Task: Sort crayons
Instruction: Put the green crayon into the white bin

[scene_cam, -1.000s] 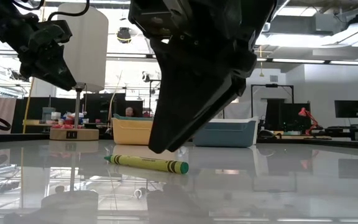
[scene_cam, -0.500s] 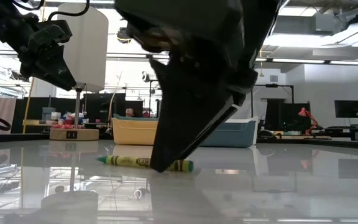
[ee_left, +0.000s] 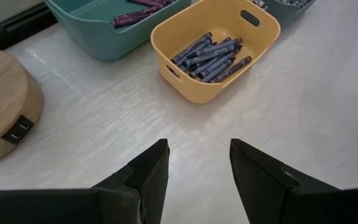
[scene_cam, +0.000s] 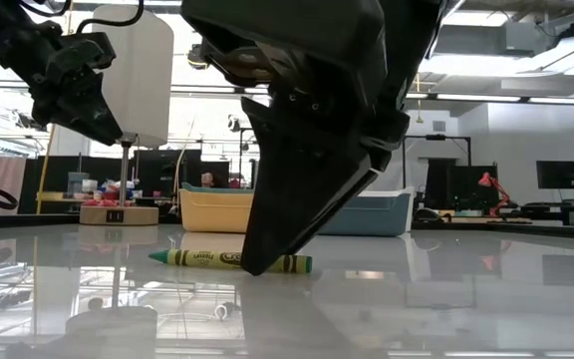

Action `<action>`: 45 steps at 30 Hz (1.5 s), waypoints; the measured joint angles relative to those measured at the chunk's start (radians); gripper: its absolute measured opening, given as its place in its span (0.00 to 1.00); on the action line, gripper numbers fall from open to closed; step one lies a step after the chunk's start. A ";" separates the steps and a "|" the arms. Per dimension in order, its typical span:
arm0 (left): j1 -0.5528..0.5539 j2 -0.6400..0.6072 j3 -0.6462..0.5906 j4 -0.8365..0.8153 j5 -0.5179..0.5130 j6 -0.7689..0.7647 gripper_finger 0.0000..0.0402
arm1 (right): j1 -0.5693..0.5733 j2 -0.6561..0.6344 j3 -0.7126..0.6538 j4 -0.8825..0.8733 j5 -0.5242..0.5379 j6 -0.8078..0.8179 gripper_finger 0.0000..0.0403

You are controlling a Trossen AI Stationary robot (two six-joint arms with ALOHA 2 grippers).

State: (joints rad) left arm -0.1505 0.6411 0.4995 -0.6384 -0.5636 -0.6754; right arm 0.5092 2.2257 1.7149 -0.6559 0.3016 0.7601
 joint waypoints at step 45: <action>0.000 0.000 0.000 0.000 -0.019 -0.116 0.40 | -0.586 -0.559 -0.005 -0.559 0.103 -0.281 0.01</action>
State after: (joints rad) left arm -0.1505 0.6411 0.4994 -0.6380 -0.5822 -0.7918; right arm -0.0770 1.6672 1.7103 -1.2148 0.4046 0.4794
